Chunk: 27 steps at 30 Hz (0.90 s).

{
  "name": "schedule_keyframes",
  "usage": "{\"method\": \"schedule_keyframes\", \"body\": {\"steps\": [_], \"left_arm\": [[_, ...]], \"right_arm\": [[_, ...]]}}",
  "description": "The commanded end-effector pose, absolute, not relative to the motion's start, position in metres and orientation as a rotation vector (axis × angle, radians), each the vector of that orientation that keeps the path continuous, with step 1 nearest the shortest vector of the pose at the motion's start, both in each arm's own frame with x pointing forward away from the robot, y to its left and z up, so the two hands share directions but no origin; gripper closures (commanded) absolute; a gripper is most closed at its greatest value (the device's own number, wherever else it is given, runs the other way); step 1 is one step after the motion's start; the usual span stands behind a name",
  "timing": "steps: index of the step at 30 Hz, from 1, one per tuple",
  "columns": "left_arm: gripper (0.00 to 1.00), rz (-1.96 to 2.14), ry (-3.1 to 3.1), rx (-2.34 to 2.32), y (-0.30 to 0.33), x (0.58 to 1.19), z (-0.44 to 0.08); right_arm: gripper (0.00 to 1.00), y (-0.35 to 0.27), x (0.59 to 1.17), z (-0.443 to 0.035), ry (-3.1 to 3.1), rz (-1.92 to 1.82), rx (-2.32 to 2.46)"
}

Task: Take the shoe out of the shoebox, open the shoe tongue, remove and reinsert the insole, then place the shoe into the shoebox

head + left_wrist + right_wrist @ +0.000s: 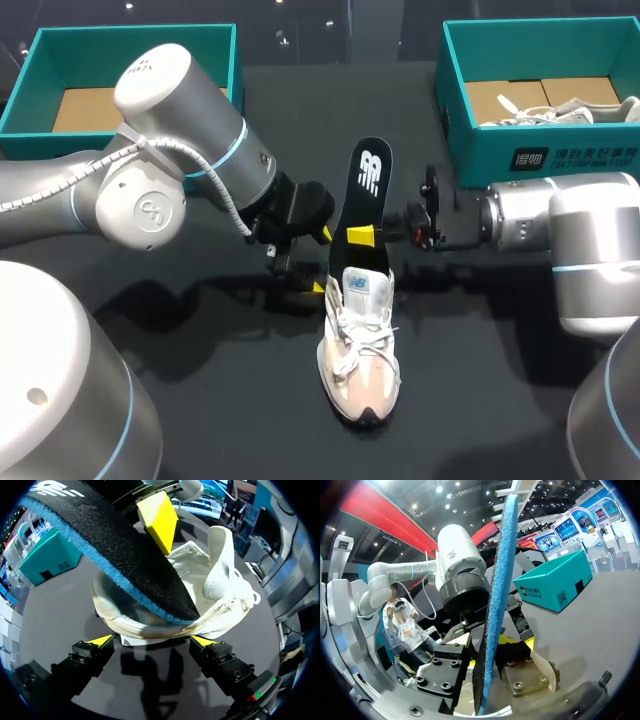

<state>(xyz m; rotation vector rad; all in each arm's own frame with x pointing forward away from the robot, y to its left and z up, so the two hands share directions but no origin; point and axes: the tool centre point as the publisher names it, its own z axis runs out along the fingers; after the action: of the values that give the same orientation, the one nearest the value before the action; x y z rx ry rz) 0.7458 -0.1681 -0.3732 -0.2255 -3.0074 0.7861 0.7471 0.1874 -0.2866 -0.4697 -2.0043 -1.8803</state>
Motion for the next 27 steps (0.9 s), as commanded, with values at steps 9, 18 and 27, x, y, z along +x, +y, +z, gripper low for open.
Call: {"method": "schedule_keyframes", "body": {"steps": [9, 18, 27], "left_arm": [[0.00, 0.784, -3.009, -0.226, -0.169, 0.746, -0.374], [0.00, 0.784, -3.009, -0.226, -0.169, 0.746, -0.374], [0.00, 0.784, -3.009, -0.226, -0.169, 0.746, -0.374]], "right_arm": [[1.00, 0.191, 0.749, -0.292, -2.077, -1.829, -0.535], [1.00, 0.189, 0.733, -0.310, -2.096, -1.804, -0.598], [1.00, 0.186, 0.719, -0.327, -2.072, -1.762, -0.664]]}}
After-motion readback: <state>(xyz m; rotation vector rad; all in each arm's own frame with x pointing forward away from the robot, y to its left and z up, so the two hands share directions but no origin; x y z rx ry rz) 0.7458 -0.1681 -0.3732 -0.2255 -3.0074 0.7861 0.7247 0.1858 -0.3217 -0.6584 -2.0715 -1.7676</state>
